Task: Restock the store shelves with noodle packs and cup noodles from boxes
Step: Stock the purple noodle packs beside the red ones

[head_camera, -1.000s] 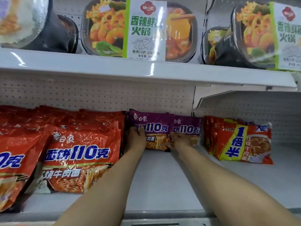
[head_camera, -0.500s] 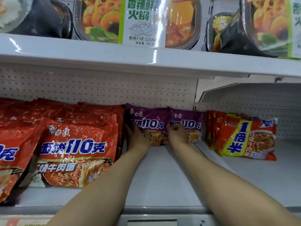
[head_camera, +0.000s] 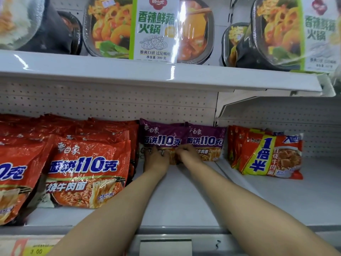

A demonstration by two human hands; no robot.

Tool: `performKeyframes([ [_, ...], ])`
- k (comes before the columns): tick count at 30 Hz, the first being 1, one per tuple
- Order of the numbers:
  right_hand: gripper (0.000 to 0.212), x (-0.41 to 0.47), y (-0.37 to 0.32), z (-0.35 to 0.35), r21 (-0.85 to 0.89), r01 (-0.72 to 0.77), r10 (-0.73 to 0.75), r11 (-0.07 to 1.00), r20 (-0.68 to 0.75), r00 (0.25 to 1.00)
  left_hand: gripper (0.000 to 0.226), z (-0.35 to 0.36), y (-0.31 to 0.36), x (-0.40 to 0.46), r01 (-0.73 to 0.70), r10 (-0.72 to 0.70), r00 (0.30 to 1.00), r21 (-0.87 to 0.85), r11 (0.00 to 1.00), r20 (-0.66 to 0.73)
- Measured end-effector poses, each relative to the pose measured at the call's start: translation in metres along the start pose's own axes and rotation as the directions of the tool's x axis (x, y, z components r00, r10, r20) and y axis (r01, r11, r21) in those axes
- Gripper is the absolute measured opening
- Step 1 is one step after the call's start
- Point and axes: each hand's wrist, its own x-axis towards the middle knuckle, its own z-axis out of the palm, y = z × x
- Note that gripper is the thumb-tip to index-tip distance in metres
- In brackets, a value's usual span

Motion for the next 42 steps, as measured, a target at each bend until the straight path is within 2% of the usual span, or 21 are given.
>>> performKeyframes([
  [4,0.034,-0.017,-0.009,-0.017,0.032,-0.020,0.020,0.999,0.028,0.999,0.053,-0.010,0.015,-0.008,0.029,-0.030,1.000,-0.079,0.996,-0.002],
  [10,0.018,-0.048,-0.009,-0.057,0.119,-0.024,0.017,0.993,0.055,0.998,0.053,-0.011,0.053,-0.058,0.081,-0.087,0.996,-0.174,0.981,-0.026],
  [14,0.009,-0.096,-0.018,-0.095,0.109,0.005,-0.013,0.994,0.076,0.997,0.050,0.002,0.075,-0.108,0.109,-0.127,0.991,-0.315,0.943,-0.038],
  [18,0.034,-0.137,-0.018,-0.136,0.111,0.001,-0.011,0.994,0.086,0.996,0.067,0.018,0.097,-0.158,0.125,-0.168,0.985,-0.516,0.848,-0.038],
  [20,0.038,-0.157,-0.017,-0.158,0.097,0.009,-0.017,0.995,0.080,0.997,0.062,0.026,0.106,-0.185,0.126,-0.169,0.985,-0.558,0.820,-0.026],
  [22,0.033,-0.180,-0.016,-0.180,0.084,0.027,-0.033,0.996,0.064,0.997,0.051,0.033,0.115,-0.216,0.108,-0.162,0.986,-0.600,0.793,-0.036],
  [25,0.015,-0.209,-0.009,-0.210,0.060,0.035,-0.038,0.998,0.041,0.998,0.049,0.042,0.122,-0.253,0.084,-0.155,0.986,-0.605,0.792,-0.066],
  [28,0.017,-0.241,0.006,-0.232,0.068,0.017,-0.018,0.998,0.018,1.000,0.041,0.054,0.121,-0.289,0.070,-0.158,0.983,-0.600,0.797,-0.095],
  [31,0.009,-0.265,0.028,-0.250,0.062,0.022,-0.021,0.998,-0.005,1.000,0.029,0.069,0.116,-0.323,0.085,-0.178,0.979,-0.597,0.798,-0.098],
  [37,0.012,-0.303,0.072,-0.266,0.051,-0.030,0.031,0.998,-0.028,0.999,0.020,0.104,0.086,-0.374,0.150,-0.219,0.974,-0.572,0.806,-0.052],
  [40,0.031,-0.325,0.112,-0.266,0.031,-0.112,0.113,0.993,-0.029,0.993,0.020,0.130,0.052,-0.399,0.219,-0.258,0.966,-0.539,0.813,0.004],
  [42,0.028,-0.337,0.144,-0.267,0.026,-0.197,0.198,0.980,-0.014,0.980,0.025,0.147,0.024,-0.415,0.307,-0.316,0.946,-0.493,0.814,0.068],
])
